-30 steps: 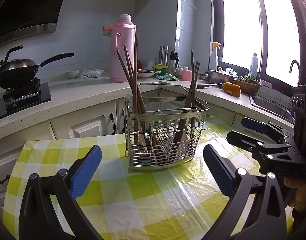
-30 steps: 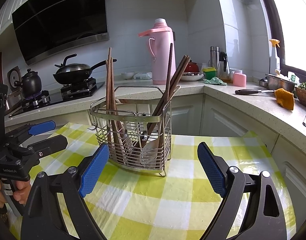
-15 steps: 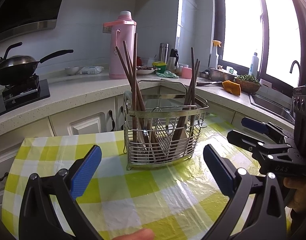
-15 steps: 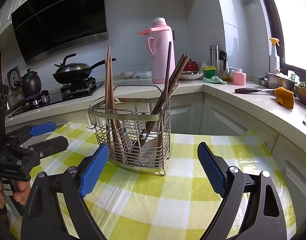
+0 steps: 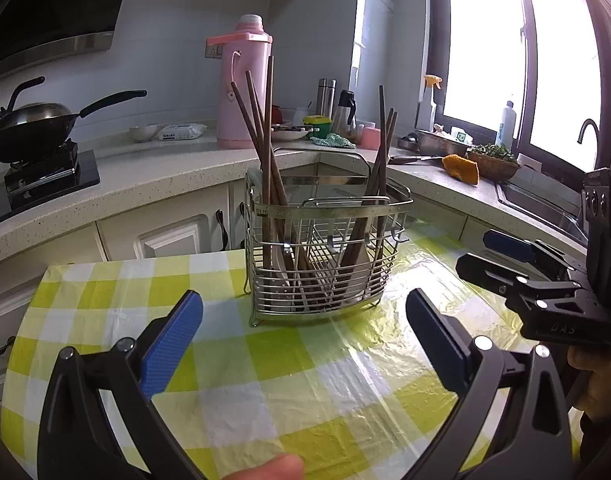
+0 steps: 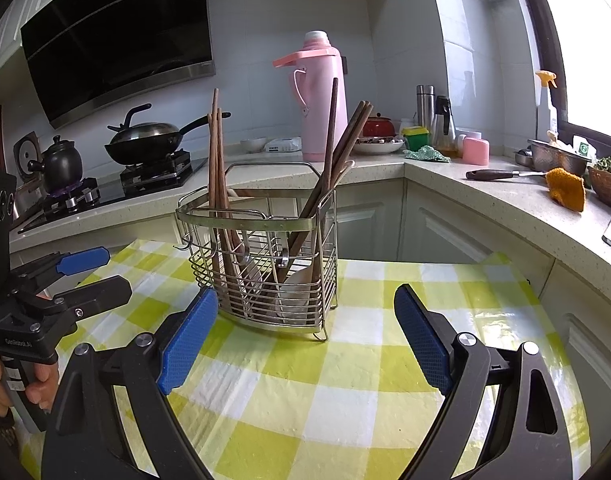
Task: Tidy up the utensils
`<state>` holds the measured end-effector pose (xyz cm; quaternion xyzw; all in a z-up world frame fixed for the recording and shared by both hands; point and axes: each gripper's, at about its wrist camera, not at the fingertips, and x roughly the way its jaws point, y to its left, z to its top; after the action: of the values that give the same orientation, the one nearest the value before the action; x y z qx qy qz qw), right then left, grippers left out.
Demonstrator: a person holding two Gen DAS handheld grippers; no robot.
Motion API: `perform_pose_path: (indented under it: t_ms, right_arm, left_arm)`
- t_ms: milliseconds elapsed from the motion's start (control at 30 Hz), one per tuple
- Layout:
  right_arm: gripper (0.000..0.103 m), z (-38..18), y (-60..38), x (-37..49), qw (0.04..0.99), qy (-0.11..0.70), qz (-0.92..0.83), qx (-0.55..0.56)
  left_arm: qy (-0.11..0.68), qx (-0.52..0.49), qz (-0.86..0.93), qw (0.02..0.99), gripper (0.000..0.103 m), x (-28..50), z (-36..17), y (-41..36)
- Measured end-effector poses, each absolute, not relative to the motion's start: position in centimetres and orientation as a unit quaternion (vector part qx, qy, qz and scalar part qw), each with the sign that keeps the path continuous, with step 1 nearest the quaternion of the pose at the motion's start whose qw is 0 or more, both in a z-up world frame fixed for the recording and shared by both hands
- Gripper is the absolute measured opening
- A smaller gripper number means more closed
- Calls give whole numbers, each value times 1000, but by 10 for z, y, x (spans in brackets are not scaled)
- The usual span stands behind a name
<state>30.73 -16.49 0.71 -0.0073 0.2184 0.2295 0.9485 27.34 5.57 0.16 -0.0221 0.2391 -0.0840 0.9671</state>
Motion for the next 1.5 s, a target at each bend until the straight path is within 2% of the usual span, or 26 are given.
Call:
perform_pose_path:
  t_ms: [167, 367, 500, 933, 1500]
  right_arm:
    - [84, -5, -174, 308, 940, 266, 213, -29]
    - [84, -45, -211, 310, 907, 383, 167, -52]
    - [84, -65, -237, 307, 902, 407, 136, -47]
    - [84, -88, -249, 319, 885, 446, 122, -51]
    - [85, -88, -249, 321, 883, 447, 133, -53]
  left_arm:
    - [297, -25, -55, 953, 98, 270, -17, 66]
    - [396, -61, 7, 916, 98, 245, -69, 116]
    - [430, -66, 46, 899, 98, 228, -94, 146]
    - [449, -39, 97, 888, 99, 241, -99, 198]
    - [449, -34, 87, 888, 99, 245, -99, 198]
